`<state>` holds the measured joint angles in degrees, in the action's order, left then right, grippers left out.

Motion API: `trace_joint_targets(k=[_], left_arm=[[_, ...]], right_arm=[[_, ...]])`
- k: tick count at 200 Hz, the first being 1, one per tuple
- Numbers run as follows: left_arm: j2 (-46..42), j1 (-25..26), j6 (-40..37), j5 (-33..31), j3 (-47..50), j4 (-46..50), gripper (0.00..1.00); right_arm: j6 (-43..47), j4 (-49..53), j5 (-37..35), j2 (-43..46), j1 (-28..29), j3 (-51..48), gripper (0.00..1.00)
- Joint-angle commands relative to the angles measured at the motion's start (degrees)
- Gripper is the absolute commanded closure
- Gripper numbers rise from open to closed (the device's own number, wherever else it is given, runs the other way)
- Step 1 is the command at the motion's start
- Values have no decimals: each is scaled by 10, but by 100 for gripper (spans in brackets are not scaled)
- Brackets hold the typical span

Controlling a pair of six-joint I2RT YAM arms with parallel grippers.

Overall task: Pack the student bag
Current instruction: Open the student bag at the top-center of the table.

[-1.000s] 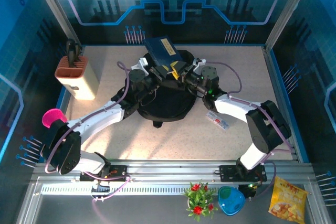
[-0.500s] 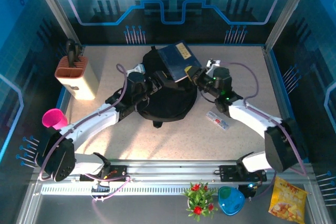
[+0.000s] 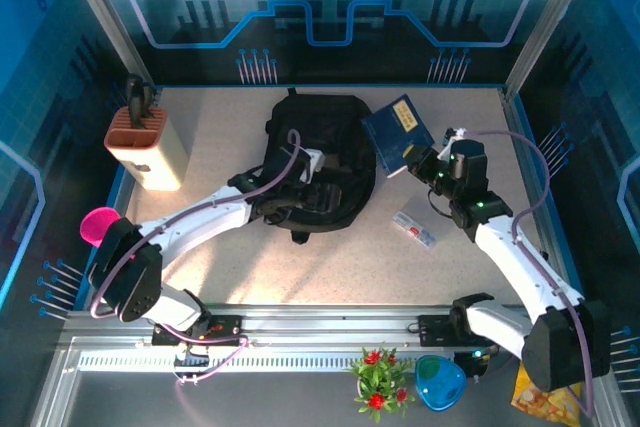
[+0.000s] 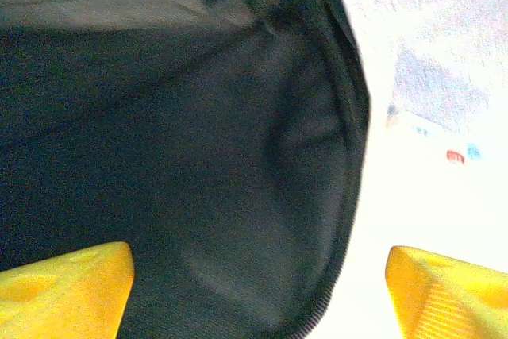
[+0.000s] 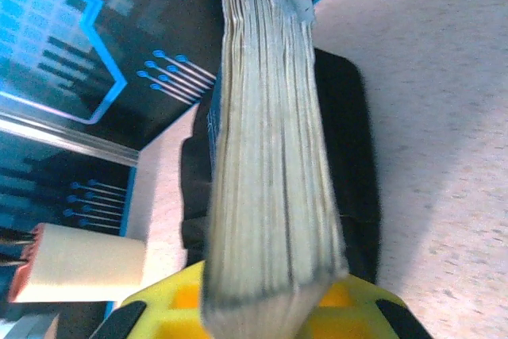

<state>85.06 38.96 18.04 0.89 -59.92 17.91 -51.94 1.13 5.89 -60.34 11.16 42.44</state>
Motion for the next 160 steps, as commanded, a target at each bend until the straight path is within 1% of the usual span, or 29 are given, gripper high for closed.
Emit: trace_joint_targets(k=[1, 37, 72, 96, 119, 149, 160], left_arm=[[24, 27, -99, 25, -39, 66, 19], [71, 56, -163, 2, -89, 126, 26], [114, 67, -206, 13, -130, 185, 37], [138, 68, -219, -7, -155, 211, 49], [158, 67, -229, -23, -175, 229, 58], [181, 68, -241, -28, -195, 248, 68], [186, 67, -243, -28, -201, 255, 69]], right_arm=[[25, 28, -4, 22, -23, -8, 100], [25, 32, 5, 27, -42, -10, 100], [19, 32, 11, 29, -51, -16, 100], [14, 29, 15, 29, -54, -18, 100], [11, 27, 17, 28, -54, -19, 100], [10, 28, 17, 30, -55, -20, 100], [9, 29, 16, 32, -56, -22, 100]])
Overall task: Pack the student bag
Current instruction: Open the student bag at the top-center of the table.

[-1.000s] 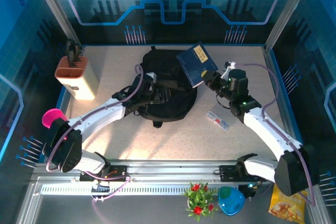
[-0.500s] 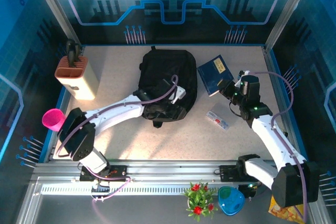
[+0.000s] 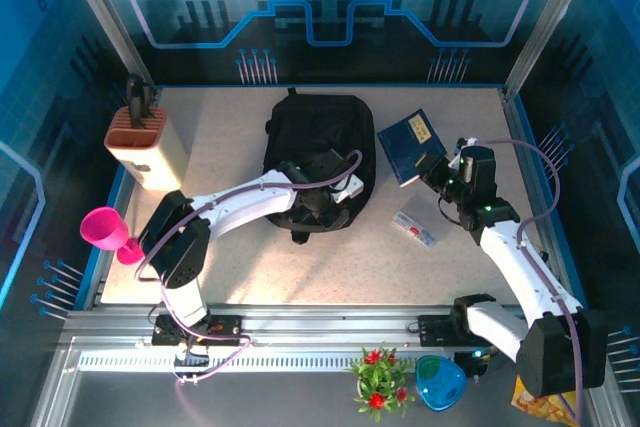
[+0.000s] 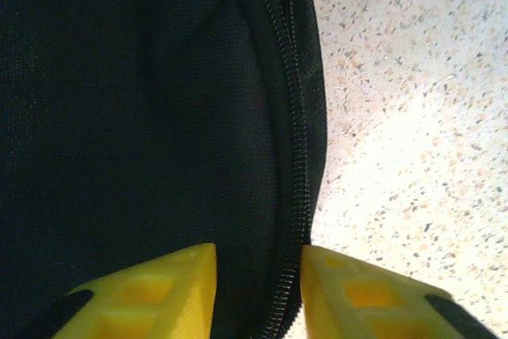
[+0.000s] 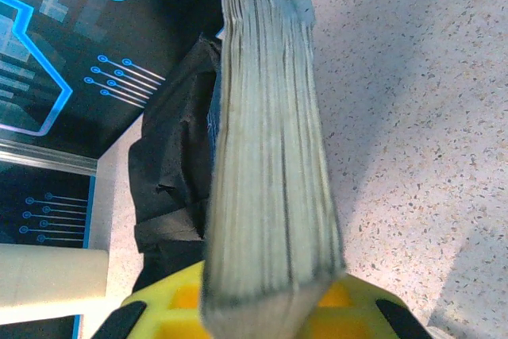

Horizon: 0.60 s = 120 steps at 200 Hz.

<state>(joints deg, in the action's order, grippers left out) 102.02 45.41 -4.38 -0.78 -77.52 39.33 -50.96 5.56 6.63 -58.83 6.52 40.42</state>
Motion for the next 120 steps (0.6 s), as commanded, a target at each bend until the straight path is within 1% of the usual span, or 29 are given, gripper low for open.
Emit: trace_joint_targets(k=[1, 17, 32, 62, 85, 108, 120], left_arm=[[17, 3, -19, -12, -25, 41, 69], [22, 3, -23, -15, -31, 46, 68], [25, 3, -28, -14, -35, 49, 70], [30, 3, -34, -13, -45, 57, 80], [28, 2, -33, -15, -55, 61, 94], [14, 1, -24, -16, -68, 54, 100], [2, -1, -15, -23, -74, 41, 100]], right_arm=[[-1, -15, 8, 17, -10, -2, 100], [-2, -15, 7, 20, -10, -3, 100], [-2, -14, 7, 21, -11, -5, 100], [-3, -11, 5, 25, -12, -6, 100], [-1, -5, 3, 32, -14, -6, 100], [9, 12, -2, 45, -20, -2, 100], [16, 28, -9, 58, -24, 1, 100]])
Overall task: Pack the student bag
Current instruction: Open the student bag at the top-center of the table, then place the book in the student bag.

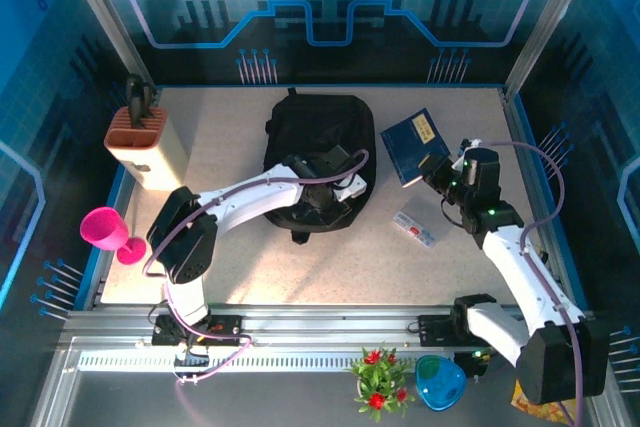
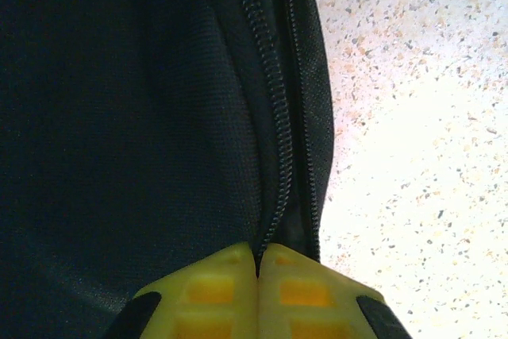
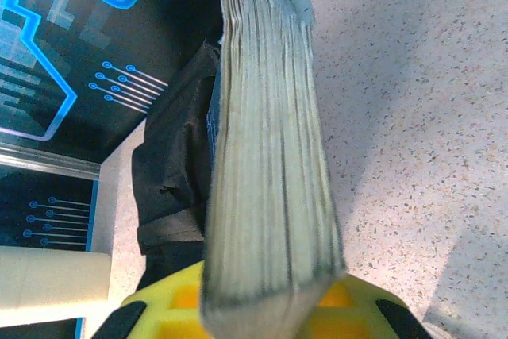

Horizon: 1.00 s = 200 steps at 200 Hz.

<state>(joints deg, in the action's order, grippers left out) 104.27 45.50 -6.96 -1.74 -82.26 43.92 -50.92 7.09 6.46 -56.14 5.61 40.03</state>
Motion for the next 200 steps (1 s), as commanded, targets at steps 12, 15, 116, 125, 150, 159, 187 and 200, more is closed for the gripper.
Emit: trace_joint_targets(k=[12, 15, 116, 125, 150, 159, 187, 200], left_arm=[[-35, -7, 25, -25, -32, -25, 100], [-39, -8, 29, -26, -33, -31, 100], [4, -32, 148, -60, -162, -222, 100], [23, -32, 154, -59, -187, -221, 100], [54, -31, 164, -43, -232, -228, 100], [58, -30, 165, -35, -240, -233, 100], [49, -28, 162, -13, -235, -256, 100], [37, -27, 161, -4, -223, -267, 100]], right_arm=[[23, 33, -16, 45, -20, 8, 100], [24, 39, -19, 48, -22, 9, 100], [-7, 232, 45, 124, -33, 55, 99], [-23, 232, 68, 125, -32, 52, 99], [-68, 228, 100, 123, -11, 41, 99], [-81, 224, 98, 122, 3, 39, 99], [-113, 207, 85, 106, 48, 35, 99], [-122, 199, 81, 88, 63, 36, 99]])
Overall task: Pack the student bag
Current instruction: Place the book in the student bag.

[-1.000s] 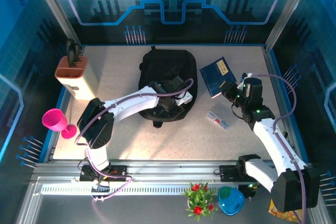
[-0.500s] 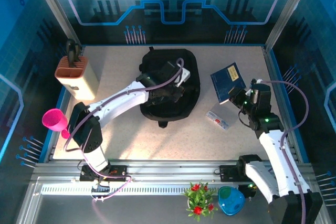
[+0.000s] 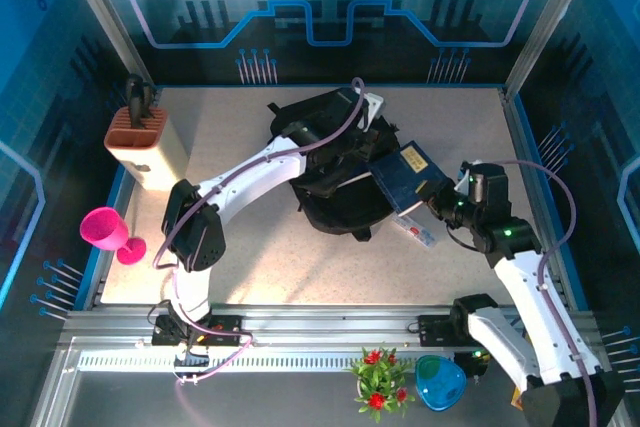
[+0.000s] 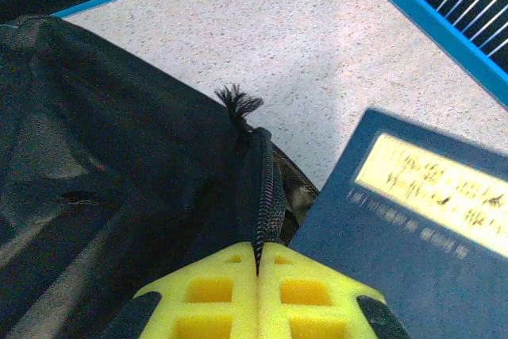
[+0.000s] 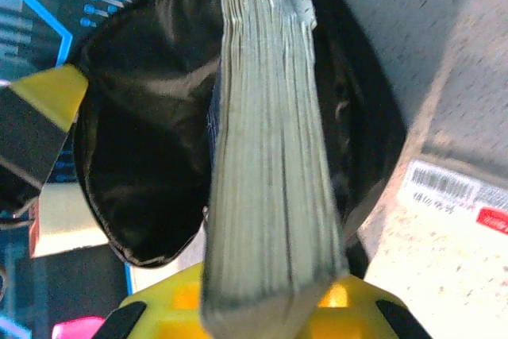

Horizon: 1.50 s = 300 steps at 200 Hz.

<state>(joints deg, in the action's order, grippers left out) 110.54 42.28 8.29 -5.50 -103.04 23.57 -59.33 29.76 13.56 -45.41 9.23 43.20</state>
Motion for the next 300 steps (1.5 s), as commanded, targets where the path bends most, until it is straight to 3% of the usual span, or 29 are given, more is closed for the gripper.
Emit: trace_joint_targets(k=[1, 29, 69, 105, 187, 218, 247, 271, 300], left_arm=[[-26, 4, 8, 36, -15, -65, 100], [-63, 4, 4, 61, 27, -104, 100], [-98, 4, 2, 82, 66, -136, 100], [-107, 5, 3, 93, 68, -135, 100], [-117, 2, 21, 74, 72, -123, 100], [-113, -4, 39, 74, 74, -122, 100], [-113, -12, 55, 74, 77, -122, 100], [-115, -18, 62, 76, 81, -122, 100], [-115, -23, 70, 80, 89, -124, 100]], right_arm=[[-39, -28, 10, -21, 27, 4, 99], [-52, -53, -7, -59, 58, 5, 99], [-75, -182, -14, -108, 98, -11, 99], [-98, -205, -63, -182, 125, 3, 99], [-200, -361, -185, -384, 166, 24, 94], [-201, -394, -191, -460, 178, 64, 87], [-191, -417, -140, -500, 180, 89, 69], [-180, -387, -137, -472, 181, 75, 54], [-149, -350, -125, -380, 176, 15, 46]])
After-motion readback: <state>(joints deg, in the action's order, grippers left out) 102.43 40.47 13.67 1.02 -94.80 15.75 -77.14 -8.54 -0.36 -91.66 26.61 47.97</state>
